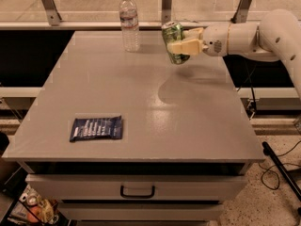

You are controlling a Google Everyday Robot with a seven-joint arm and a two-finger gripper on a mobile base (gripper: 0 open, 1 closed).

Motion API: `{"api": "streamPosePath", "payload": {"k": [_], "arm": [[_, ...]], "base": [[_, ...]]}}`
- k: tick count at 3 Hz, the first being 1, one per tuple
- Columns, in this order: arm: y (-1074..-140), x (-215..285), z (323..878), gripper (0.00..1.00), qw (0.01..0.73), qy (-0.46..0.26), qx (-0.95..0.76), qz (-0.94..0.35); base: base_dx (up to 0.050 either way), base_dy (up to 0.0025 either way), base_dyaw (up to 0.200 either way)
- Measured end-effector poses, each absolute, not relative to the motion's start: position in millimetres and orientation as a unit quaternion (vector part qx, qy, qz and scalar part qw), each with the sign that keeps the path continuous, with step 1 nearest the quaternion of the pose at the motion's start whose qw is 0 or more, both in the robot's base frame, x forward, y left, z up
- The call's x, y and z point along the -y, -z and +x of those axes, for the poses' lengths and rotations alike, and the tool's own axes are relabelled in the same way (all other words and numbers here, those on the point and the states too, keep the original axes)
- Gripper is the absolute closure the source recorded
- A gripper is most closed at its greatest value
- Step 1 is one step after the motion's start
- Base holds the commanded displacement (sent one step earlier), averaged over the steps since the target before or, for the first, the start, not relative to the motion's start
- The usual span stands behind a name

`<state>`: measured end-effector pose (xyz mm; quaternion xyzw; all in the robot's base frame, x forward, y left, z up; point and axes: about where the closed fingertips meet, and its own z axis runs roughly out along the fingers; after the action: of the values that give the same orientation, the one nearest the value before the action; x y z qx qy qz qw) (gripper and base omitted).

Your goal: Place green can upright

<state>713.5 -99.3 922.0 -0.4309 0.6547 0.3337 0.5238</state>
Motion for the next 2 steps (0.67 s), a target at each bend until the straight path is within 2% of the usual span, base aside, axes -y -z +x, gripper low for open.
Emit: {"api": "streamPosePath", "payload": {"k": [2], "arm": [[-916.4, 107.9, 712.6, 1.0, 0.55, -0.348, -0.631, -0.423]], "base": [[0.0, 0.0, 0.0]]}}
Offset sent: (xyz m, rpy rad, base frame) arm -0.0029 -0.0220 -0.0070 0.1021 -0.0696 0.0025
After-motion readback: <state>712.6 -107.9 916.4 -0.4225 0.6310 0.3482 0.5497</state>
